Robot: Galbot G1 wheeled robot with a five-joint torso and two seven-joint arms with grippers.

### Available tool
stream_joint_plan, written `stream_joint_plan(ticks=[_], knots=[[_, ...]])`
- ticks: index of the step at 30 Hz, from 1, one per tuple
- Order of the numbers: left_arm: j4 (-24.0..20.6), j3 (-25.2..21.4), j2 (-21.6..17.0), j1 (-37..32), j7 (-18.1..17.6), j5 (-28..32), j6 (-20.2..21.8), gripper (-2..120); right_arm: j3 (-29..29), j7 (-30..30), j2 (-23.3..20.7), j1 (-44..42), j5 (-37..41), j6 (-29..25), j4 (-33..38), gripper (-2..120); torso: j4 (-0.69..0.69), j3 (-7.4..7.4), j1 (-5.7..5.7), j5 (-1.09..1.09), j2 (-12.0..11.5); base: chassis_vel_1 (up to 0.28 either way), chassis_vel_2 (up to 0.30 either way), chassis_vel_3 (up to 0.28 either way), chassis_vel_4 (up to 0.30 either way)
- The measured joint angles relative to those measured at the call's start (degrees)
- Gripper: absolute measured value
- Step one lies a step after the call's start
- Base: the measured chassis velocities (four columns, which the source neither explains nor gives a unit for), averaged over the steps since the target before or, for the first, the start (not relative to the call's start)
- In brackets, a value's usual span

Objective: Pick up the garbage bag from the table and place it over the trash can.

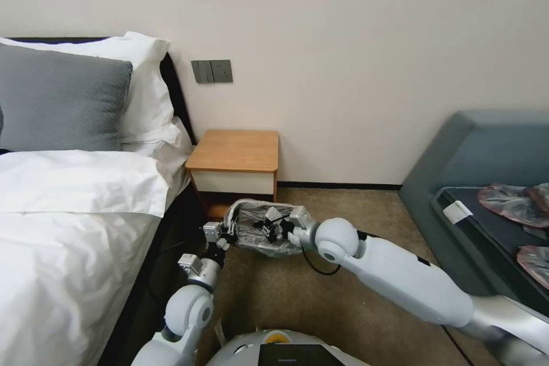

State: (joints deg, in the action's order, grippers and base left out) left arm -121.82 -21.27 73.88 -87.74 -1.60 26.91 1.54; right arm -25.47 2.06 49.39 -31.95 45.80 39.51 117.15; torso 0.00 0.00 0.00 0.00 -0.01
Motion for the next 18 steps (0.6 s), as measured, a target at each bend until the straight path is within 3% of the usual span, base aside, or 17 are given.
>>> stream_joint_plan(ticks=[9,18], knots=[[-1.19,0.17,-0.34,-0.37,1.59,-3.30,-1.17,7,-3.49,7.14,1.15,1.22,-0.01,2.48,-0.07,0,-0.01,0.00,0.00,0.00,0.00,0.000,0.000,0.000,0.000],[-1.41,0.18,-0.36,-0.98,3.91,-9.86,-3.79,7,-8.28,9.00,-0.15,4.33,-2.89,2.61,-0.24,0,0.00,0.00,0.00,0.00,0.01,0.000,0.000,0.000,0.000]])
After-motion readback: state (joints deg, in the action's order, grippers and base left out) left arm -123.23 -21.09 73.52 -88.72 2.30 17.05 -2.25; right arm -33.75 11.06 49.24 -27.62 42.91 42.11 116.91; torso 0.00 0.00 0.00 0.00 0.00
